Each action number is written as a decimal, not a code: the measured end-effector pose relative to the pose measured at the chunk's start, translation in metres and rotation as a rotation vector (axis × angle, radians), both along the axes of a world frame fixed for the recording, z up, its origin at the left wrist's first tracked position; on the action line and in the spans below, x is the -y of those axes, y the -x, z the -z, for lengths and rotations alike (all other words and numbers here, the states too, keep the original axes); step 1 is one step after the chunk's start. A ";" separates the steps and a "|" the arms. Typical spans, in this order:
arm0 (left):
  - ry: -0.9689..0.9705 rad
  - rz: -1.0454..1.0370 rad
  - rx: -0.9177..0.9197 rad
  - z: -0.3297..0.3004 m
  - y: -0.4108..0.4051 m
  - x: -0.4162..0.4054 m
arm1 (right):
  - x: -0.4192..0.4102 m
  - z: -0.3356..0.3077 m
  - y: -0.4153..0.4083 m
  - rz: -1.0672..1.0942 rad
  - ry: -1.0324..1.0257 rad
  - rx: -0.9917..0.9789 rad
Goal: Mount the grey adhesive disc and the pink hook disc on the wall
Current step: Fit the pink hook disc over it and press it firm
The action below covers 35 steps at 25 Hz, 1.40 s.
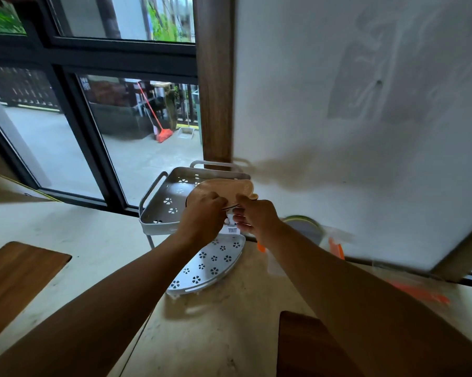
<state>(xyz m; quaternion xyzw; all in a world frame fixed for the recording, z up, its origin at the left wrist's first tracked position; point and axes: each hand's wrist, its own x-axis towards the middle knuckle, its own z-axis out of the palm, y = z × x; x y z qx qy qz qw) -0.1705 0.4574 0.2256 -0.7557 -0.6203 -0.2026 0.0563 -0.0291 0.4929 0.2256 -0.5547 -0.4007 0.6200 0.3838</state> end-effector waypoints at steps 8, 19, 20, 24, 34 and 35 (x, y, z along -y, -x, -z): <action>-0.072 -0.021 0.064 -0.005 -0.004 0.008 | -0.001 -0.017 -0.002 0.021 0.016 -0.160; -0.258 -0.004 0.379 -0.078 -0.067 0.048 | 0.034 -0.118 -0.050 0.069 -0.460 0.232; -0.270 0.006 0.411 -0.084 -0.077 0.054 | 0.041 -0.127 -0.057 0.070 -0.519 0.294; -0.267 0.081 0.486 -0.105 -0.108 0.074 | 0.065 -0.157 -0.089 0.043 -0.732 0.595; -0.067 0.050 0.614 -0.118 -0.133 0.084 | 0.122 -0.159 -0.181 -0.340 -0.927 0.929; -0.032 0.078 0.645 -0.115 -0.132 0.084 | 0.125 -0.155 -0.186 -0.343 -0.926 0.926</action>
